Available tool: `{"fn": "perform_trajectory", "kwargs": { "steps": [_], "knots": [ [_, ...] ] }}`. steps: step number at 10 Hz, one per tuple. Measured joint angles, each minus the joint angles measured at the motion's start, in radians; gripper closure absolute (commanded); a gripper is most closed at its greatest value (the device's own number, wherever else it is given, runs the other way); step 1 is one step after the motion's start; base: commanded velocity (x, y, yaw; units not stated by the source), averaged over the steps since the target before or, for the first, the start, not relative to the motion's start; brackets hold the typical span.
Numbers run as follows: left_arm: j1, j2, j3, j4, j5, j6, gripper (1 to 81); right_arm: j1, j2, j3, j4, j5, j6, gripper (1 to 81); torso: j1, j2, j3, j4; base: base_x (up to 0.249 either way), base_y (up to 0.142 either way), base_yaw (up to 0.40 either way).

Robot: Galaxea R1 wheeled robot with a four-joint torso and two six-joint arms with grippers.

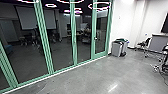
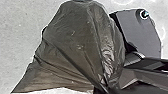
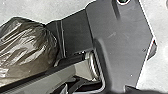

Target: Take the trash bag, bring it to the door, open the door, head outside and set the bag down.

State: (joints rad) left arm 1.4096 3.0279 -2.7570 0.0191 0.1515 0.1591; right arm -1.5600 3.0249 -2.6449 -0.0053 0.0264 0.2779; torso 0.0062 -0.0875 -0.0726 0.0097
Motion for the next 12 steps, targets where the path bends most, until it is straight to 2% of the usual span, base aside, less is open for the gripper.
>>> {"fn": "perform_trajectory", "kwargs": {
  "steps": [9, 12],
  "knots": [
    [0.0, 0.0, 0.0, 0.0, 0.001, 0.0, 81.1, 0.0, 0.0, 0.0, 0.0, 0.0, 0.0, 1.0, 0.0, 0.0, 0.0, 0.0, 0.137, 0.0, 0.0],
    [0.0, 0.0, 0.0, 0.0, 0.001, 0.0, 81.1, -0.004, 0.001, 0.0, 0.0, 0.001, 0.0, 1.0, 0.0, 0.0, 0.0, 0.0, 0.138, -0.064, 0.0]
  ]
}}
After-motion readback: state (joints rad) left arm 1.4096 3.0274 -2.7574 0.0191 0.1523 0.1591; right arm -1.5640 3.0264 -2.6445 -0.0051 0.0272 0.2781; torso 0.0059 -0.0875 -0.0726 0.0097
